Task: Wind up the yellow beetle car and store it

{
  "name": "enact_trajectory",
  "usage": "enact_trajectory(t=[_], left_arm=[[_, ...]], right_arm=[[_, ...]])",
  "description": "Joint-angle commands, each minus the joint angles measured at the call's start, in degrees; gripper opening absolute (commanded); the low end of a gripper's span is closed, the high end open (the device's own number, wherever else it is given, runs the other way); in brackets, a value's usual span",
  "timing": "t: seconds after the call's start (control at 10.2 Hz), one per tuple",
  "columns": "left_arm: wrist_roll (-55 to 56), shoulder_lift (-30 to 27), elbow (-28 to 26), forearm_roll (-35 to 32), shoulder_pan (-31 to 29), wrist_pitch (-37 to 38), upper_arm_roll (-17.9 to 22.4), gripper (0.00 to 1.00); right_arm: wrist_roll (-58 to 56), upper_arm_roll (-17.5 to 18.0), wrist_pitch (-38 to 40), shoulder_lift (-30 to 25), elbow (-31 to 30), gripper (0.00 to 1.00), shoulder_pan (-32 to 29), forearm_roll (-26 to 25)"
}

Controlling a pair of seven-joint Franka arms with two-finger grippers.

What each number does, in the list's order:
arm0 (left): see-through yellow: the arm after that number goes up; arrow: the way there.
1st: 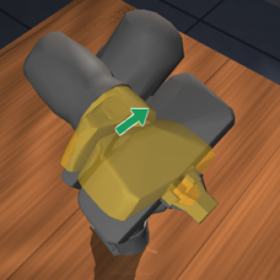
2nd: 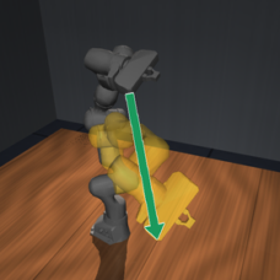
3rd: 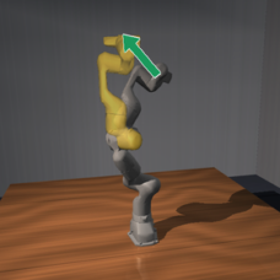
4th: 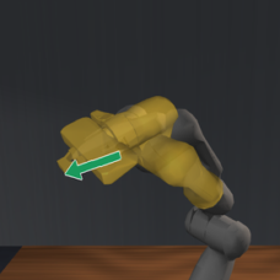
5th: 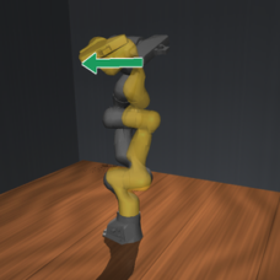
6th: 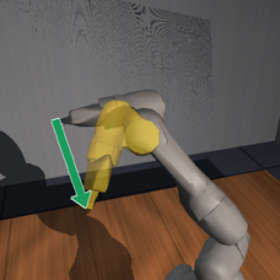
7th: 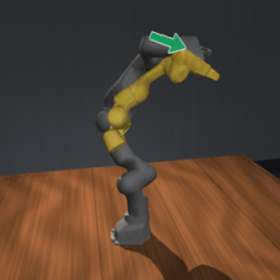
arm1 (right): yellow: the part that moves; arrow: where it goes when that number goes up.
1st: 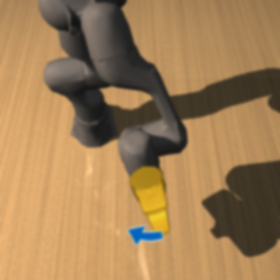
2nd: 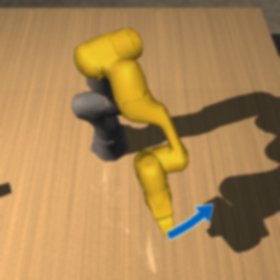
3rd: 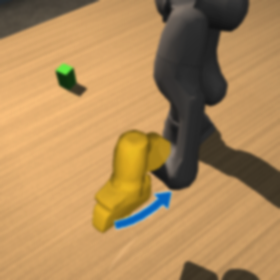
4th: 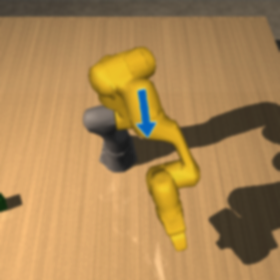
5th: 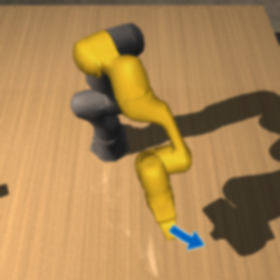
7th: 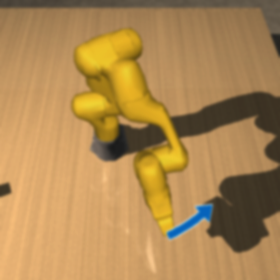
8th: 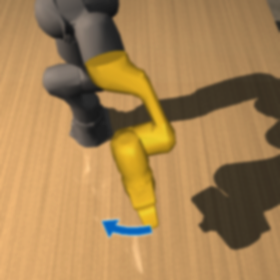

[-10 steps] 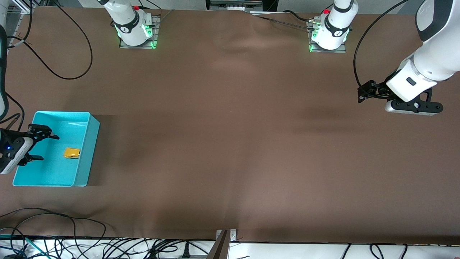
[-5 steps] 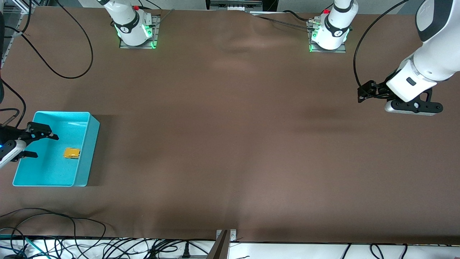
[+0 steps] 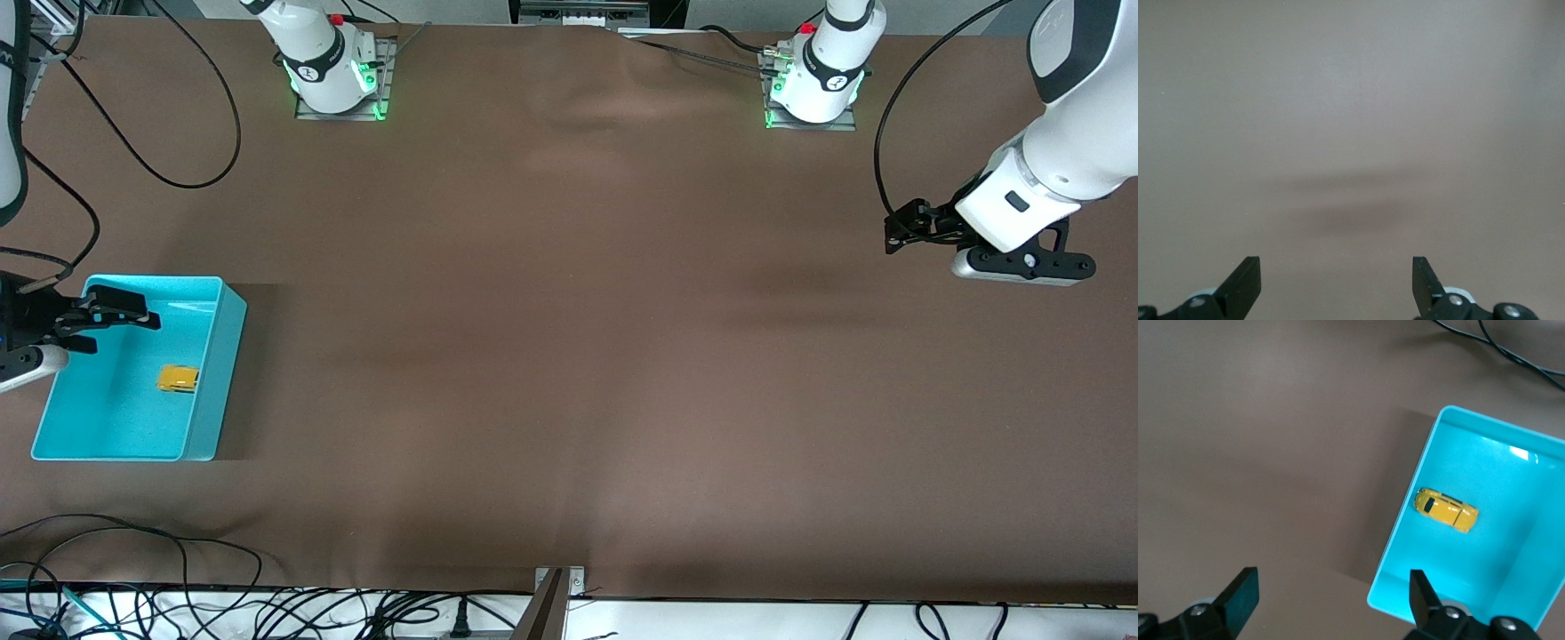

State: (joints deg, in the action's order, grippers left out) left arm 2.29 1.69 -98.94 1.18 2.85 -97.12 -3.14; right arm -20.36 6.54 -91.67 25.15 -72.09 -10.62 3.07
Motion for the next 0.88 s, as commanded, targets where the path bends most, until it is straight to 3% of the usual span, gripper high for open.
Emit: enact_trajectory(t=[0.0,0.49,0.79], left_arm=[[0.5,0.5,1.4,1.4,0.1,1.1,0.0,1.0],[0.2,0.8,1.4,1.4,-0.4,1.1,0.0,1.0],[0.1,0.9,1.4,1.4,-0.6,1.1,0.1,1.0]], right_arm=[[6.5,0.2,2.6,-4.0,-3.0,1.0,0.6,-1.7],[13.5,0.0,3.2,-8.7,-4.4,1.0,3.6,-1.9],[15.2,-1.9,0.1,-15.2,-12.5,1.0,7.1,-2.9]])
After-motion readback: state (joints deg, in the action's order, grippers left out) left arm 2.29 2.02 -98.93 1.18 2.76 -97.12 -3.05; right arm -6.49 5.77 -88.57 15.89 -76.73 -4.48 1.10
